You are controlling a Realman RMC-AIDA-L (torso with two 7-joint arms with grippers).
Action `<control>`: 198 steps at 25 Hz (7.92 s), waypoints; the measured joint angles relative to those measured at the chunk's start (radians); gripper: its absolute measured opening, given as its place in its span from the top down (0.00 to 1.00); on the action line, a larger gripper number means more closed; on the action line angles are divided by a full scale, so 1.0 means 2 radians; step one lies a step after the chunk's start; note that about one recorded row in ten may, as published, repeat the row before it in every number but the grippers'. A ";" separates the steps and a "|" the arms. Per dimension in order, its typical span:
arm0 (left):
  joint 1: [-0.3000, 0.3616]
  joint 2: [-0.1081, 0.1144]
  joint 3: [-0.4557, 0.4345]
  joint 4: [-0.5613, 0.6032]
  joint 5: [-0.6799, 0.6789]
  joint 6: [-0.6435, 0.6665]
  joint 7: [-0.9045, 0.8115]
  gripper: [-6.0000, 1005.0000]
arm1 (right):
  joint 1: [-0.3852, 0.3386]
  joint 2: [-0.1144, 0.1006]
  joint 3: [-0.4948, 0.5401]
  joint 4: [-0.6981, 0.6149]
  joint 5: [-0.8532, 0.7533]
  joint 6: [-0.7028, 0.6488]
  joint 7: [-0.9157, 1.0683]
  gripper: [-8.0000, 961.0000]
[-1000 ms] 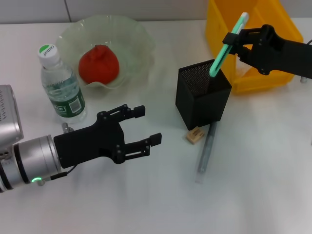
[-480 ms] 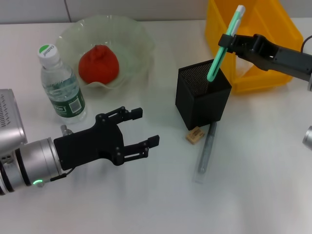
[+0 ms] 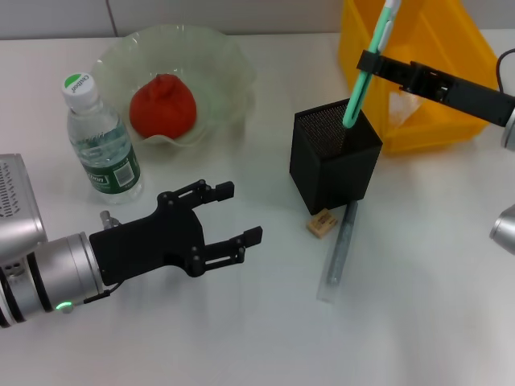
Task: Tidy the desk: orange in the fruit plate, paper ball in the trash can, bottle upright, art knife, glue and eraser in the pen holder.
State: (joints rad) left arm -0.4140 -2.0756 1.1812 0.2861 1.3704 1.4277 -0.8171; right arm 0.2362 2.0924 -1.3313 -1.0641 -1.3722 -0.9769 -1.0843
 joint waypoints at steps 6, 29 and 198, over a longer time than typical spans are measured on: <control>0.001 0.000 0.000 -0.003 -0.003 -0.004 0.001 0.20 | 0.000 0.000 -0.005 0.005 0.003 0.000 -0.060 0.71; -0.002 0.000 0.000 -0.026 -0.016 -0.007 0.028 0.20 | 0.001 0.000 -0.041 0.011 0.043 0.024 -0.170 0.68; 0.003 0.009 0.006 -0.013 0.002 0.032 -0.006 0.20 | 0.298 -0.003 -0.036 0.127 -0.515 -0.167 1.647 0.35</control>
State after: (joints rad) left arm -0.4090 -2.0585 1.1934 0.2593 1.3744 1.4910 -0.8283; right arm 0.8331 2.0862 -1.4041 -0.8107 -2.4019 -1.3099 2.2101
